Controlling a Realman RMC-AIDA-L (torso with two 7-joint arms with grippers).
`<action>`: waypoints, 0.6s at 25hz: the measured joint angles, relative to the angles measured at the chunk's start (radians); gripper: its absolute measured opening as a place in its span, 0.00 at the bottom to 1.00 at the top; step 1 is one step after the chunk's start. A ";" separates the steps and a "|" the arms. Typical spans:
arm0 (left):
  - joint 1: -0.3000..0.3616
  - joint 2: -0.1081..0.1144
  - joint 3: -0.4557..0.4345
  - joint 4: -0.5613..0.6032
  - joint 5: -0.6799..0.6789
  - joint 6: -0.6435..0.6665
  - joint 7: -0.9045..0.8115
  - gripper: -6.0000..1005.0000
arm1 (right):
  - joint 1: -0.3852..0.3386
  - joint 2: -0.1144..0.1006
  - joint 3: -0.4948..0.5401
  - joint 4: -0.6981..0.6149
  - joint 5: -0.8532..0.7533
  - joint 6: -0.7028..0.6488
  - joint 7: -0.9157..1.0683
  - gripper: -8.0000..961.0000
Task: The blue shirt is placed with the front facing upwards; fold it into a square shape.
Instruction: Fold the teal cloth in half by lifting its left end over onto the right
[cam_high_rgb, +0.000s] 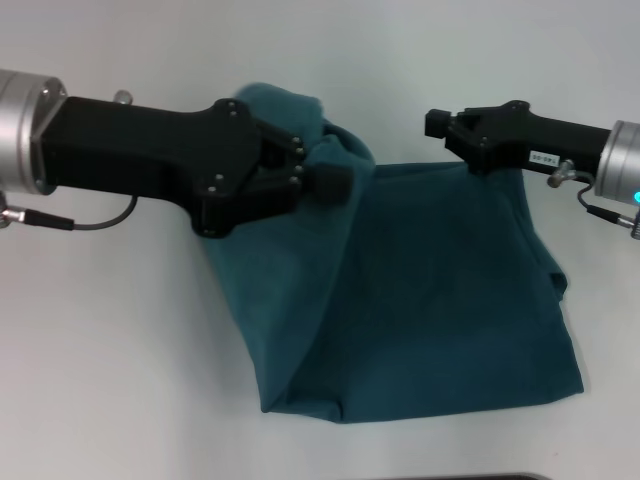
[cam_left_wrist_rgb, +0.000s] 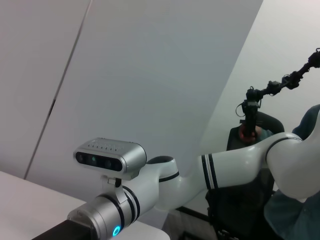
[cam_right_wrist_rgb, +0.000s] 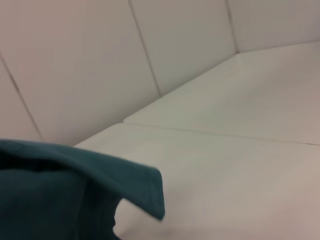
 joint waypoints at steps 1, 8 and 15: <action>-0.008 -0.007 0.002 0.008 0.001 -0.007 0.002 0.05 | -0.003 0.000 0.005 0.000 -0.001 0.002 -0.001 0.04; -0.019 -0.012 0.005 0.014 0.001 -0.021 0.002 0.05 | -0.008 0.008 0.042 -0.009 -0.050 0.009 -0.003 0.04; -0.036 -0.012 -0.011 0.008 -0.019 -0.029 -0.016 0.05 | -0.003 0.012 0.043 -0.011 -0.055 0.010 0.003 0.04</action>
